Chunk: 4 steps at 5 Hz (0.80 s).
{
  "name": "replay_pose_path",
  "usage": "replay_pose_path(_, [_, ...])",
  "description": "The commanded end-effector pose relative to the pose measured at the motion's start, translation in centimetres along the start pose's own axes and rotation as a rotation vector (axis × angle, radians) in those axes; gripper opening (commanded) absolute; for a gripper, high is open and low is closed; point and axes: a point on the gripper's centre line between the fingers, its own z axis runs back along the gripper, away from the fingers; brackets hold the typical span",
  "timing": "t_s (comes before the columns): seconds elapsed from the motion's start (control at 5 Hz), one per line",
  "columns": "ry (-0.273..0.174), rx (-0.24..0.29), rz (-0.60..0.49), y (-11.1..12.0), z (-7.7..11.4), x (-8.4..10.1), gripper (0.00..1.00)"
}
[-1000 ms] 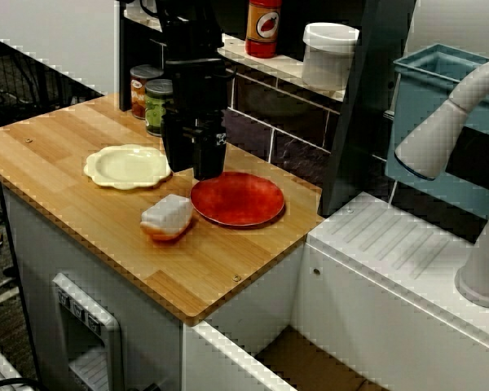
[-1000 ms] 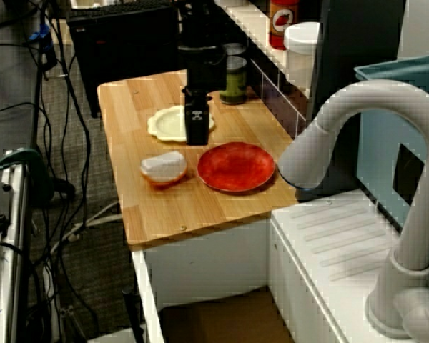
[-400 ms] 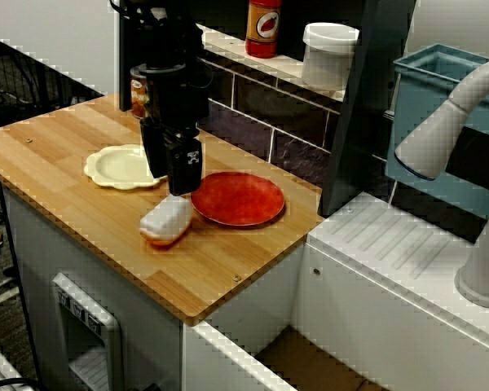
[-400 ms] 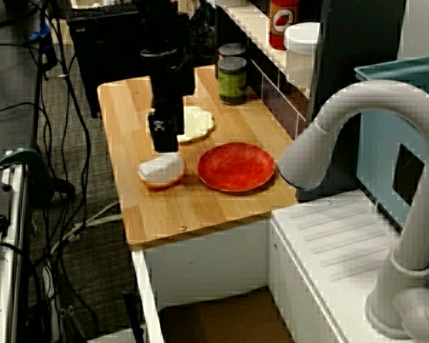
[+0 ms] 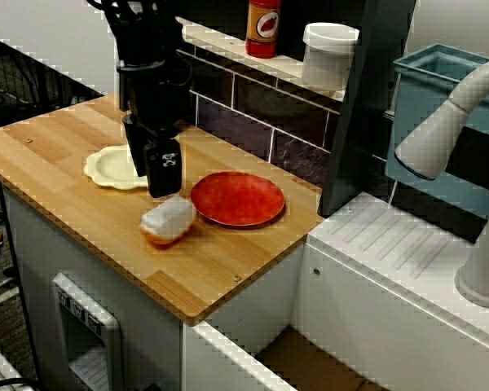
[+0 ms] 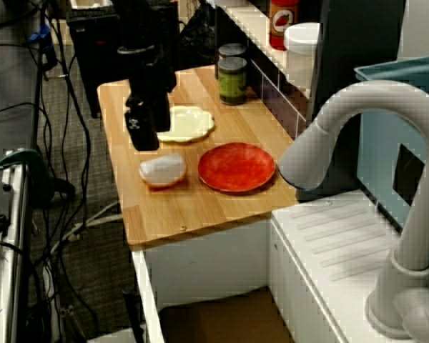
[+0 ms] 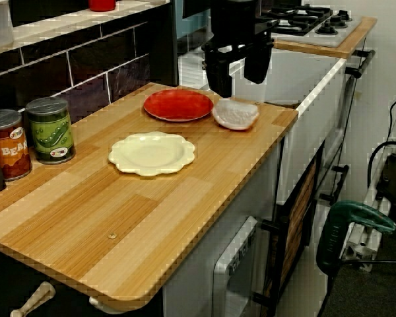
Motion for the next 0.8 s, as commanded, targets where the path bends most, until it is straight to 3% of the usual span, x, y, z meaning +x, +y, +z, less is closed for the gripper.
replay_pose_path(0.0, [-0.052,-0.030,-0.293,1.7,0.8,-0.9,1.00])
replay_pose_path(0.2, [-0.059,-0.038,-0.452,1.6,0.5,-1.3,1.00])
replay_pose_path(0.4, [-0.024,-0.057,-0.626,1.4,-0.5,-1.1,1.00])
replay_pose_path(0.6, [-0.010,-0.053,-0.678,1.0,-1.4,-1.4,1.00])
